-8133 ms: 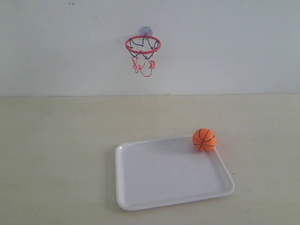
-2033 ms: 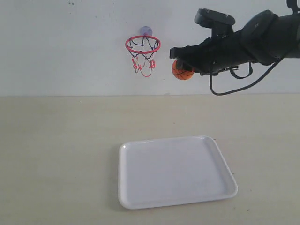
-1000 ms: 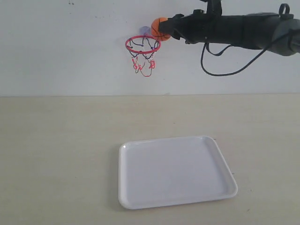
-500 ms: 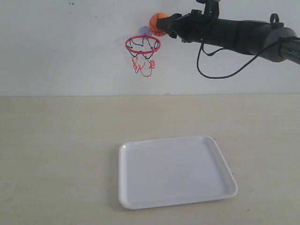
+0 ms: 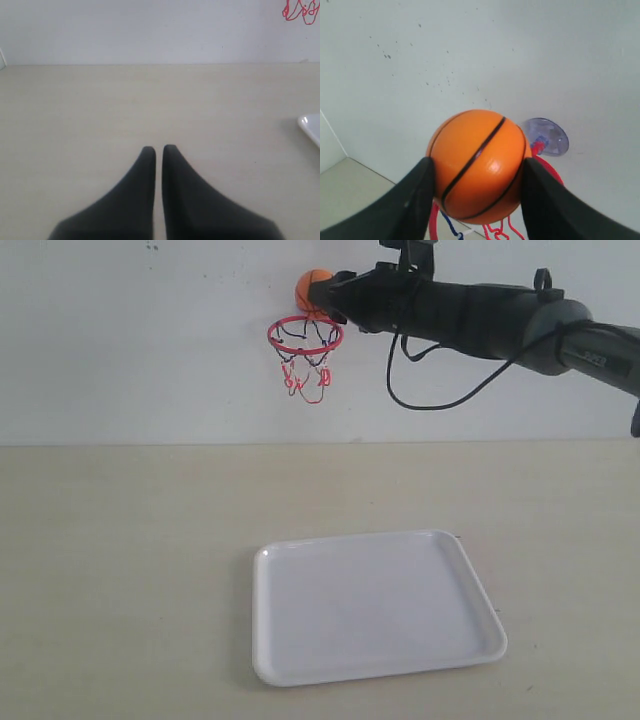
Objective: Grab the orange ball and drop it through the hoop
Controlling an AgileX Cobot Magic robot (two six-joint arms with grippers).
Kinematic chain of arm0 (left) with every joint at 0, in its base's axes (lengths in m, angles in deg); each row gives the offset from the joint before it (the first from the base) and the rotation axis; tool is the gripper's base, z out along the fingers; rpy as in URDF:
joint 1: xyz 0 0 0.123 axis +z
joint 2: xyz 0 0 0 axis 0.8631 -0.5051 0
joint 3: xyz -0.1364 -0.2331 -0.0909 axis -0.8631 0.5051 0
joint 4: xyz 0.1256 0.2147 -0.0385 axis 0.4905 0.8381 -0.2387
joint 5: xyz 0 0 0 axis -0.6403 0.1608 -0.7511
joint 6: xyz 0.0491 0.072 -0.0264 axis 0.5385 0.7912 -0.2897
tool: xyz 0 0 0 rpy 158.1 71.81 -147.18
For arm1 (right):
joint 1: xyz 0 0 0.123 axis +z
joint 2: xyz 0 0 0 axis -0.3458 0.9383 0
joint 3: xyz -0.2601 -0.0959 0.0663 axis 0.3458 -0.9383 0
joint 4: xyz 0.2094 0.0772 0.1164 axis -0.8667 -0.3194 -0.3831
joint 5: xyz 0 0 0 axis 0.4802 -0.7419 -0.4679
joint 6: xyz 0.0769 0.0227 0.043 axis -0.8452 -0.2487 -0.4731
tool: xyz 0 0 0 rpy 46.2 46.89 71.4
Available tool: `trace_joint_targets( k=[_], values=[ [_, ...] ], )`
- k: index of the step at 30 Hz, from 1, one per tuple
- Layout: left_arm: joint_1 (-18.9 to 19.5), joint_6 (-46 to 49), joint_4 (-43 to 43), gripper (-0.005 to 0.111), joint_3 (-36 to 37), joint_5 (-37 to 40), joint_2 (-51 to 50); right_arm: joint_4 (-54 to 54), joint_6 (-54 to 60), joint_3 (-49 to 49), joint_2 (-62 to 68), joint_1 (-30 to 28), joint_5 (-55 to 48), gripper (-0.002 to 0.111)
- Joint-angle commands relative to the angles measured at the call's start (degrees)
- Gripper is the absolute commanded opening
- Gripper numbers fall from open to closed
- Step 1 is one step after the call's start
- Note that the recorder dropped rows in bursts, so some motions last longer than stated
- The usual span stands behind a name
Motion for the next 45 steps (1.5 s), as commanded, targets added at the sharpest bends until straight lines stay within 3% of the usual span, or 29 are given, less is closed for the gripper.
trace_joint_targets(
  k=[1, 12, 14, 20, 22, 32, 37, 39, 43, 45],
  values=[
    [0.2, -0.3, -0.7, 0.004, 0.2, -0.4, 0.1, -0.4, 1.0, 0.3, -0.3, 0.8, 2.3, 0.0],
    [0.2, -0.3, -0.7, 0.004, 0.2, -0.4, 0.1, -0.4, 4.9, 0.3, -0.3, 2.0, 2.5, 0.001],
    [0.2, -0.3, -0.7, 0.004, 0.2, -0.4, 0.1, -0.4, 4.9, 0.3, -0.3, 2.1, 2.4, 0.009],
    [0.2, -0.3, -0.7, 0.004, 0.2, -0.4, 0.1, -0.4, 3.8, 0.3, -0.3, 2.3, 4.6, 0.053],
    [0.2, -0.3, -0.7, 0.004, 0.2, -0.4, 0.1, -0.4, 2.9, 0.3, -0.3, 2.4, 6.8, 0.061],
    [0.2, -0.3, -0.7, 0.004, 0.2, -0.4, 0.1, -0.4, 1.8, 0.3, -0.3, 2.4, 7.8, 0.064],
    [0.2, -0.3, -0.7, 0.004, 0.2, -0.4, 0.1, -0.4, 1.3, 0.3, -0.3, 2.4, 7.5, 0.063],
    [0.2, -0.3, -0.7, 0.004, 0.2, -0.4, 0.1, -0.4, -0.1, 0.3, -0.3, 2.4, 6.0, 0.058],
    [0.2, -0.3, -0.7, 0.004, 0.2, -0.4, 0.1, -0.4, -1.3, 0.3, -0.4, 2.1, 2.8, 0.026],
    [0.2, -0.3, -0.7, 0.004, 0.2, -0.4, 0.1, -0.4, -1.5, 0.3, -0.4, 1.8, 1.3, -0.001]
  ],
)
